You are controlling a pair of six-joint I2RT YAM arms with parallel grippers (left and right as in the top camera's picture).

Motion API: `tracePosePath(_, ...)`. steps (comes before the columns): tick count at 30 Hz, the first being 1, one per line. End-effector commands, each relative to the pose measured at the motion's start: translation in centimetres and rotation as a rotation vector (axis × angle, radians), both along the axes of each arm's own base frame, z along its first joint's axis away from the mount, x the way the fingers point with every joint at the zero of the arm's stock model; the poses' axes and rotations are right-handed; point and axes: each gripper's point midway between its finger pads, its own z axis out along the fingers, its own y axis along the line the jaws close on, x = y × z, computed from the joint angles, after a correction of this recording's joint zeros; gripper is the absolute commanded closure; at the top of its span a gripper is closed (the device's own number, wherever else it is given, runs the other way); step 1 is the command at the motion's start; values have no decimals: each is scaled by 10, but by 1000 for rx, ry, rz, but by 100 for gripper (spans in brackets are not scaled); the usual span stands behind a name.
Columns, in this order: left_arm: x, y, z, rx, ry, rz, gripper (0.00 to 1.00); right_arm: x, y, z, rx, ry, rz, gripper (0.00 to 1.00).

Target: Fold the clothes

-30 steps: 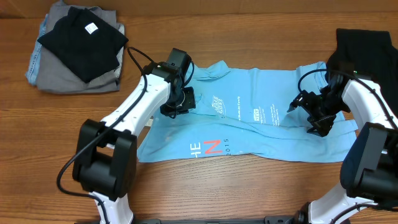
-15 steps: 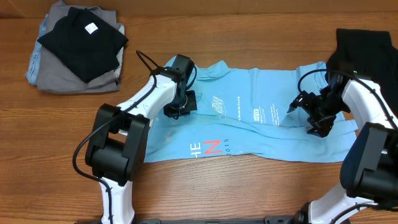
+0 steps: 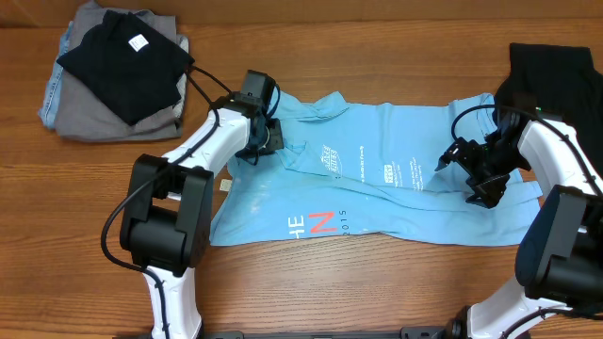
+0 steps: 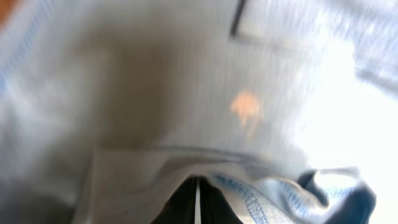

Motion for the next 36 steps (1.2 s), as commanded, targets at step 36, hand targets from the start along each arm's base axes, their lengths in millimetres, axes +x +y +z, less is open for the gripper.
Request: tracePosePath(36, -80, -58, 20, -48, 291, -247, 96, -2, -3, 1, -29, 2, 3, 0)
